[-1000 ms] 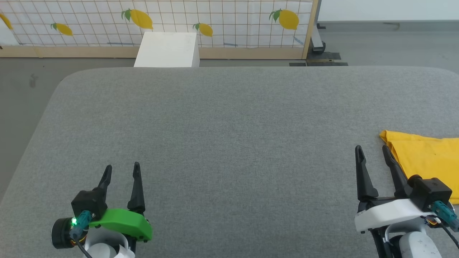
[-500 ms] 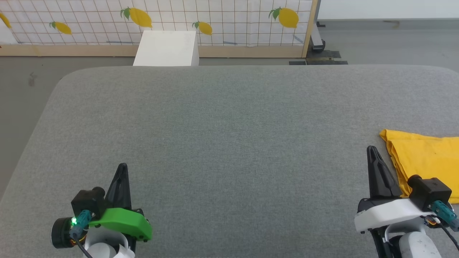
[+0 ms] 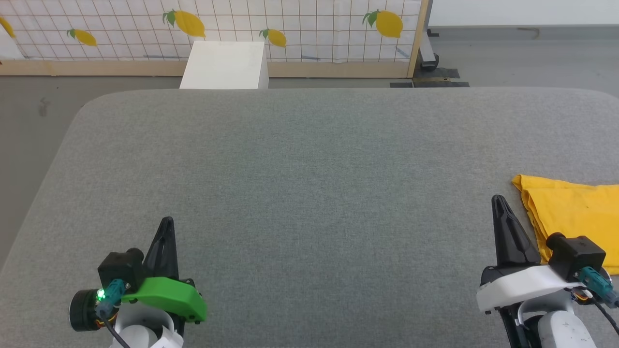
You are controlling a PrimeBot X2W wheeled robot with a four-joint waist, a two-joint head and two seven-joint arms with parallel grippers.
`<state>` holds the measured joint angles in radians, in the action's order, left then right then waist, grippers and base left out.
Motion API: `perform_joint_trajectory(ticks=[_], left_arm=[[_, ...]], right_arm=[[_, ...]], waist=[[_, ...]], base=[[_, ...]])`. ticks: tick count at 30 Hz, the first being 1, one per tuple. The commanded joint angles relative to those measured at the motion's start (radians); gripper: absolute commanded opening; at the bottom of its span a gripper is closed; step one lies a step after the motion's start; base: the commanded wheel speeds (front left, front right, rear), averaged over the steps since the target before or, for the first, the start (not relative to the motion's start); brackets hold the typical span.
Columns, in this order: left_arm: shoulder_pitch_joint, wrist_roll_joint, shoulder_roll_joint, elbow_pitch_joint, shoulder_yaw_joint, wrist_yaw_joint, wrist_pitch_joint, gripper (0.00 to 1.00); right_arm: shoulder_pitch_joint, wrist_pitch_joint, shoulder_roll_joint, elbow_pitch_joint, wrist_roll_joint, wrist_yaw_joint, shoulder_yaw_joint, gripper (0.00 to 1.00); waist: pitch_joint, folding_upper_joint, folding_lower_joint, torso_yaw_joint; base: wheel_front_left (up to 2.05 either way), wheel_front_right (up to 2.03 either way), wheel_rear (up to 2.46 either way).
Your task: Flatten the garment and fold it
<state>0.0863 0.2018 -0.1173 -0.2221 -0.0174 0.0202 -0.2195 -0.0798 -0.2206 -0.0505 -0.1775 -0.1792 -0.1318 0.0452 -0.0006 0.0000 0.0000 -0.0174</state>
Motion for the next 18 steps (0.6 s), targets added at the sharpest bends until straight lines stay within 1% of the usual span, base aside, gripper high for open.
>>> perform_joint_trajectory(ticks=[1,18], left_arm=[[-0.013,-0.017,0.006,0.008,0.001,-0.003,0.007,0.00],[-0.024,-0.046,0.016,0.042,0.004,-0.006,0.041,0.00]], right_arm=[[0.012,0.005,0.000,0.008,0.011,0.000,-0.002,0.00],[0.023,0.039,0.000,0.035,0.038,0.000,-0.009,0.00]], waist=[[0.000,0.0000,0.0000,0.000],[0.000,0.0000,0.0000,0.003]], base=[[0.00,0.00,0.00],[0.00,0.00,0.00]])
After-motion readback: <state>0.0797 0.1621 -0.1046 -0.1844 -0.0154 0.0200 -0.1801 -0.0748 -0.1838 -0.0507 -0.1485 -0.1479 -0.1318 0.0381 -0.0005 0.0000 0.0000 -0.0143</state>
